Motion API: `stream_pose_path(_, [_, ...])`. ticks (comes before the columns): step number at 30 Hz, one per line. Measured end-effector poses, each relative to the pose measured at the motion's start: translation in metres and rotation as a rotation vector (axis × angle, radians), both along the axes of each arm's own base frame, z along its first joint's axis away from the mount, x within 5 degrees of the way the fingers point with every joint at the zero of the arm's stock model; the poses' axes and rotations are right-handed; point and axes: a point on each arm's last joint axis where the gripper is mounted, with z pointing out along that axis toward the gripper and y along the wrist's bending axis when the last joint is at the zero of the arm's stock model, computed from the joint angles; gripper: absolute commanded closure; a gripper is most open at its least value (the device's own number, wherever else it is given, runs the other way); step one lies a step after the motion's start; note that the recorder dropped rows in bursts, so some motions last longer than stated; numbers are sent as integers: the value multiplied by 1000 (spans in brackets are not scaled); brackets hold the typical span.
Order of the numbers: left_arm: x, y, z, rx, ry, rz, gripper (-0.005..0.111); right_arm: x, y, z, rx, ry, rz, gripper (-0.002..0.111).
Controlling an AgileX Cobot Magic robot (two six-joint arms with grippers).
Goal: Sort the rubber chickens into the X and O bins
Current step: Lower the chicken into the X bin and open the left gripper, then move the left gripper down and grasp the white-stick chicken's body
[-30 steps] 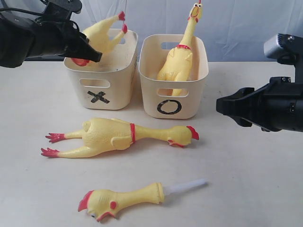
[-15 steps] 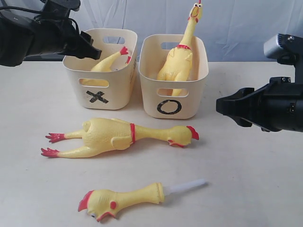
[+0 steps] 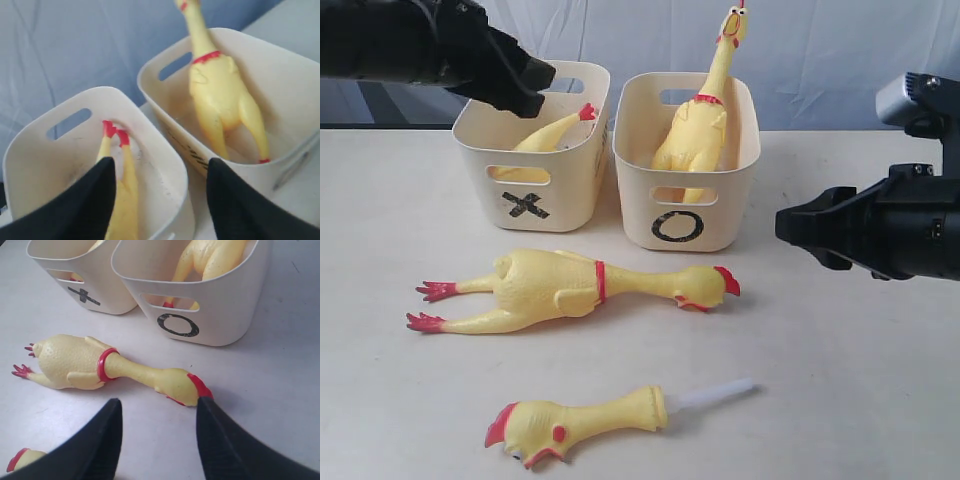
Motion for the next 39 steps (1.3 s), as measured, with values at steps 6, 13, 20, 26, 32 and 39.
stream_pose_path(6, [-26,1,-1,137,144,-156,70,-1,0,0,1,7,7,63])
stream_pose_path(13, [-47,3,-17,173,375,-218,70,-1,1,-2,0,16,13,63])
stream_pose_path(20, [-69,-4,-39,194,514,-301,70,-2,0,-14,-2,58,-10,63])
stream_pose_path(26, [-101,-33,-60,285,566,-464,70,-1,-2,-21,-2,74,-36,63])
stream_pose_path(32, [-135,-57,-81,390,575,-594,60,-1,-2,-22,3,78,-40,63])
stream_pose_path(39, [-152,-60,-108,484,503,-608,45,-1,-2,-22,4,79,-40,63])
